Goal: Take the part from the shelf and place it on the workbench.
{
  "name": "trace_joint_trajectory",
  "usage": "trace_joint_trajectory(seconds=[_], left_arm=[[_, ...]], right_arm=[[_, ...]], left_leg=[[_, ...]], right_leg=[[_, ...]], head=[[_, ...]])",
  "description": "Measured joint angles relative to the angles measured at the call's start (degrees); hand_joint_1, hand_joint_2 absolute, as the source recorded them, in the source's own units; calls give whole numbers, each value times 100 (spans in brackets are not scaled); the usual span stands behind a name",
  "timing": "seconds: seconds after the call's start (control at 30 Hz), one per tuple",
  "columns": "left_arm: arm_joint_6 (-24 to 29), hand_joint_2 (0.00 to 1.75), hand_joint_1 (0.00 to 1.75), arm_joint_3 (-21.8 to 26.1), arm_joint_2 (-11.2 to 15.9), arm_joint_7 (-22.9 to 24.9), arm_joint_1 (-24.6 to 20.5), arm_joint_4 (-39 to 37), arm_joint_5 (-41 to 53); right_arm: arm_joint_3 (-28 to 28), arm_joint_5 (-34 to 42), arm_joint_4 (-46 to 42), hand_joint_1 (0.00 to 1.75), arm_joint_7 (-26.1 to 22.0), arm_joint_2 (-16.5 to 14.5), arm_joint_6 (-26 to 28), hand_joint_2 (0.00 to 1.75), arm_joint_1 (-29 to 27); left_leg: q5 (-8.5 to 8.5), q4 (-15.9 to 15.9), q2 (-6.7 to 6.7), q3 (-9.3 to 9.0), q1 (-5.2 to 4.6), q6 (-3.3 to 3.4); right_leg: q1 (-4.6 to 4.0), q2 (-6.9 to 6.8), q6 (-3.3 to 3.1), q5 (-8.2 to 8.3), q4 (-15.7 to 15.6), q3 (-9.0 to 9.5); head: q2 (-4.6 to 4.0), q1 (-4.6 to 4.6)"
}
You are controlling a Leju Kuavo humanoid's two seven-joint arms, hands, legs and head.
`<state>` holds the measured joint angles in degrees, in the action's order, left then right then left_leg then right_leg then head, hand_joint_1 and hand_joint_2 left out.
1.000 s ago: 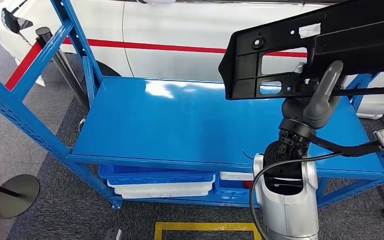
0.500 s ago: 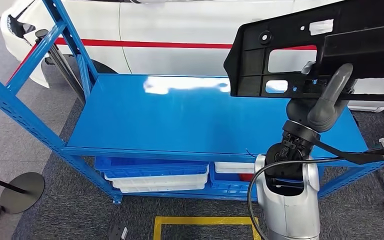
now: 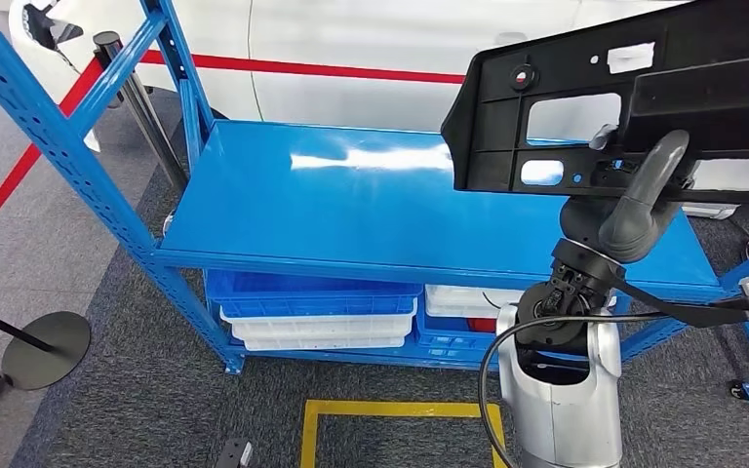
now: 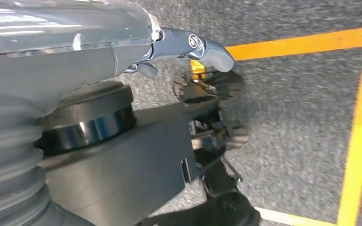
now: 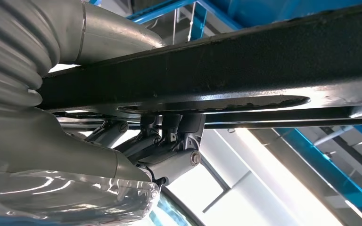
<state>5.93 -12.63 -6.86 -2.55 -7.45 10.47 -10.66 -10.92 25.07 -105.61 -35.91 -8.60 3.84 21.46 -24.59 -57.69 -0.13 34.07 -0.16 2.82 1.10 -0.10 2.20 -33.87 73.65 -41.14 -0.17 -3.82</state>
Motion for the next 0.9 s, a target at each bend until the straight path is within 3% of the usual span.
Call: trace_joint_trajectory(seconds=[0.07, 0.13, 0.17, 0.23, 0.3, 0.37, 0.4, 0.5, 0.53, 0.57, 0.63, 0.7, 0.73, 0.8, 0.87, 0.9], left_arm=[[-5, 175, 0, -10, -2, 9, -2, 0, 25], [-2, 175, 0, -26, -7, 31, -8, 0, 54], [2, 175, 0, -38, -16, 45, -16, 0, 70], [10, 175, 0, -68, -32, 68, -31, 0, 98], [14, 175, 0, -98, -43, 86, -35, 0, 120], [17, 175, 0, -117, -47, 99, -42, 0, 136], [19, 175, 0, -123, -48, 103, -47, 0, 142], [24, 175, 0, -130, -45, 125, -55, 0, 151], [24, 175, 0, -131, -44, 134, -53, 0, 155], [24, 175, 0, -132, -42, 140, -52, 0, 158], [25, 175, 0, -132, -41, 148, -51, 0, 165], [25, 175, 0, -133, -38, 154, -51, 0, 176], [25, 175, 0, -134, -36, 157, -47, -1, 183], [24, 175, 0, -137, -29, 162, -33, -2, 188], [23, 175, 0, -140, -27, 163, -25, -2, 188], [23, 175, 0, -140, -27, 160, -29, -2, 187]], right_arm=[[9, -73, 5, 175, -20, 1, -20, 175, -9], [12, -93, 10, 175, -25, 1, -74, 175, -17], [13, -85, 13, 175, -24, 2, -119, 175, -18], [15, -31, 17, 175, -22, 2, -213, 175, -18], [23, 20, 24, 175, -21, 3, -277, 175, -17], [38, 48, 35, 175, -22, 5, -302, 175, -14], [45, 59, 41, 175, -22, 5, -303, 175, -13], [61, 74, 68, 175, -22, 5, -304, 175, -25], [66, 77, 78, 175, -22, 5, -304, 175, -40], [70, 78, 85, 175, -22, 5, -305, 175, -59], [75, 78, 91, 175, -22, 5, -309, 175, -96], [80, 74, 89, 175, -25, 5, -320, 175, -111], [82, 70, 85, 175, -26, 4, -331, 175, -115], [86, 64, 78, 175, -27, 2, -366, 175, -129], [88, 64, 70, 175, -24, 1, -402, 175, -145], [88, 63, 62, 175, -22, 1, -422, 175, -151]], left_leg=[[79, -14, -2, 135, -22, 2], [137, -29, -5, 237, -38, -6], [168, -42, 6, 276, -46, -12], [233, -64, 39, 324, -62, -46], [295, -59, 99, 327, -53, -109], [288, -75, 141, 350, -43, -187], [180, -177, 130, 391, -38, -227], [-460, -1064, 67, 685, 16, -326], [-587, -1354, 67, 759, 36, -348], [-603, -1481, 66, 751, 54, -364], [-367, -1110, 30, 436, 80, -373], [-182, -409, -180, -9, 100, -344], [-161, -187, -281, -142, 102, -328], [-184, -55, -337, -217, 88, -299], [-170, -21, -240, -210, 91, -261], [-152, 5, -189, -215, 101, -233]], right_leg=[[-4, 0, -16, 151, 114, 100], [-30, 0, -69, 441, -315, 453], [-57, -37, -117, 497, -663, 704], [-121, -176, -209, 431, -1379, 1171], [-160, -230, -268, 359, -1676, 1315], [-140, -142, -313, 472, -1729, 1284], [-121, -99, -333, 536, -1760, 1263], [-90, 29, -362, 665, -1782, 1148], [-87, 79, -356, 694, -1771, 1104], [-82, 135, -345, 718, -1756, 1061], [-67, 251, -315, 744, -1706, 991], [-46, 354, -274, 749, -1652, 931], [-34, 403, -241, 758, -1633, 901], [-13, 503, -167, 790, -1618, 846], [-7, 583, -112, 810, -1617, 818], [-13, 540, -91, 784, -1583, 793]], head=[[0, 0], [0, 0], [0, 0], [0, 1], [0, 0], [0, -1], [0, -1], [0, -1], [0, -1], [0, -1], [0, 0], [0, 0], [0, -1], [0, -1], [0, -1], [0, 1]])
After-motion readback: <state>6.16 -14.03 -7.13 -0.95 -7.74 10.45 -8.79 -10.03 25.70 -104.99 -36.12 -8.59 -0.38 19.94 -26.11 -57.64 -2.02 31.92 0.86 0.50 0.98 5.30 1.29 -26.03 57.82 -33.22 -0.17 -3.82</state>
